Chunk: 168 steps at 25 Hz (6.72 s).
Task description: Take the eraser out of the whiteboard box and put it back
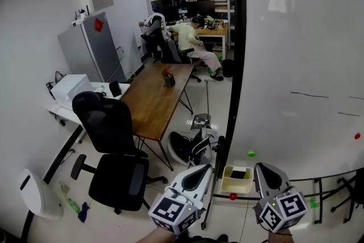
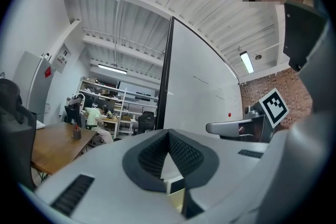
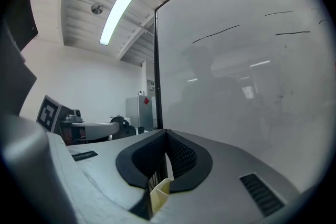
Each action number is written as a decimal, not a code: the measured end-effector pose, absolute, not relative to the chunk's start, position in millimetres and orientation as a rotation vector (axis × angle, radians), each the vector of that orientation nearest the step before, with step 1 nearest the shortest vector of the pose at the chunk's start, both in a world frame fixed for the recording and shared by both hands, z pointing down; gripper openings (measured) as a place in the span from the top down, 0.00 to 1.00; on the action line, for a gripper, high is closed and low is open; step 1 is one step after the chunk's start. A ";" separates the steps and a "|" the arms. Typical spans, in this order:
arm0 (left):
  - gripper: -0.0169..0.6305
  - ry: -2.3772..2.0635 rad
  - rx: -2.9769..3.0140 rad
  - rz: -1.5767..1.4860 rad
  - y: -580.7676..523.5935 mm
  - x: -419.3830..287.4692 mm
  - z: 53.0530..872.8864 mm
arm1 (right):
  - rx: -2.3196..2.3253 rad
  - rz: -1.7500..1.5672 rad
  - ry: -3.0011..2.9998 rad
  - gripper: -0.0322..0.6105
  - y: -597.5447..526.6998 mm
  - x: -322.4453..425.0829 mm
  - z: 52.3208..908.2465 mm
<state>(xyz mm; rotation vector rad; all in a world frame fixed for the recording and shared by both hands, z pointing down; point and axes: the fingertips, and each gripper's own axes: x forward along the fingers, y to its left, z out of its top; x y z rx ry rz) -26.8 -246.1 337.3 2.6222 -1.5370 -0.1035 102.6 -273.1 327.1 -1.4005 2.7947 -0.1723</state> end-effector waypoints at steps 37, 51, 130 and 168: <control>0.92 -1.382 2.545 0.090 -348.3 -83.9 463.6 | -1.840 -0.595 2.841 0.58 -360.4 61.7 510.8; 0.92 -1.347 2.514 0.187 -355.7 -77.3 503.3 | -1.954 -0.684 2.826 0.51 -373.0 61.0 541.9; 0.93 -1.392 2.595 -0.080 -300.2 -63.3 386.7 | -1.670 -0.312 2.758 0.54 -294.7 86.6 356.8; 0.93 -1.310 2.665 -0.043 -227.7 -126.2 389.5 | -1.838 -0.325 2.620 0.54 -244.0 61.1 373.3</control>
